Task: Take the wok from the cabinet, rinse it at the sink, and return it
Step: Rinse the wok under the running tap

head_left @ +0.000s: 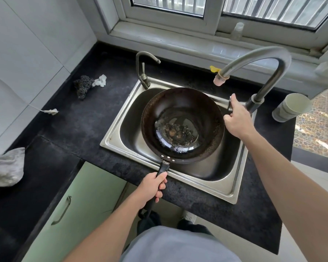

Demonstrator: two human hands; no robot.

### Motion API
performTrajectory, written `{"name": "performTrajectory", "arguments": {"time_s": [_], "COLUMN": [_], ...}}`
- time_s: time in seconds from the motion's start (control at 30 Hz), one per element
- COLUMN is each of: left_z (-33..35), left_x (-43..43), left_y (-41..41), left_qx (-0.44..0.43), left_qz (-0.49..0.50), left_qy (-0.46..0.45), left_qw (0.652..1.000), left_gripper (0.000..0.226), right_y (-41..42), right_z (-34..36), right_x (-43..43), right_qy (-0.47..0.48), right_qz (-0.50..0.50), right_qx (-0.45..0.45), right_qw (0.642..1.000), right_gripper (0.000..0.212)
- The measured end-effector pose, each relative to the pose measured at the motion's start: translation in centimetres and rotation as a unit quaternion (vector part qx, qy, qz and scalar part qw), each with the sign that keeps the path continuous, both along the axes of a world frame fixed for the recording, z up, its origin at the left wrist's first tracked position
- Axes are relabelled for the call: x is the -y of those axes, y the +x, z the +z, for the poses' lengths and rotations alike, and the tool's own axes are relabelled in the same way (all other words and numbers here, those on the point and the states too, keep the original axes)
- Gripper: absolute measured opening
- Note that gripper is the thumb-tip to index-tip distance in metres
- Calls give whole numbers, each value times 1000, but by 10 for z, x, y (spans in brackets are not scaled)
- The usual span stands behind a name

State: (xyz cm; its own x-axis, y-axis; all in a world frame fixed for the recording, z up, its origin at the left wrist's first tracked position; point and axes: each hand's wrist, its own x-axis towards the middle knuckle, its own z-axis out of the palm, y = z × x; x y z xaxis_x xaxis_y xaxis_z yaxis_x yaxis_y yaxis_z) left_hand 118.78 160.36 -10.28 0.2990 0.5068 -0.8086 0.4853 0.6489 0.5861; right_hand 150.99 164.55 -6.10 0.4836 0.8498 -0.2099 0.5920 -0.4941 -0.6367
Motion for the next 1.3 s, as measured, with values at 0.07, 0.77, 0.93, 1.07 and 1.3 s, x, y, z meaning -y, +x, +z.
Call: {"name": "performTrajectory", "arguments": {"time_s": [0.07,0.77,0.93,1.07,1.3], "left_z": [0,0,-1,0,1], "left_x": [0,0,1,0,0], "left_y": [0,-1,-1,-1,1], "left_qx": [2,13,13,13,7], "left_qz": [0,3,3,2,3], "left_qy": [0,-5,-8,-6,-8], "left_qw": [1000,1000,1000,1000,1000], "left_gripper": [29,28,29,29,29], "right_y": [0,4,5,7,7], "right_z": [-1,-7,-9,-10,-15], "right_x": [0,-4,-4,-4,1], "right_qy": [-2,-8,-5,-2,0], "right_qz": [2,9,15,16,13], "right_qx": [2,-2,-4,-9,-10], "right_qw": [1000,1000,1000,1000,1000], "right_gripper": [76,81,81,81,79]}}
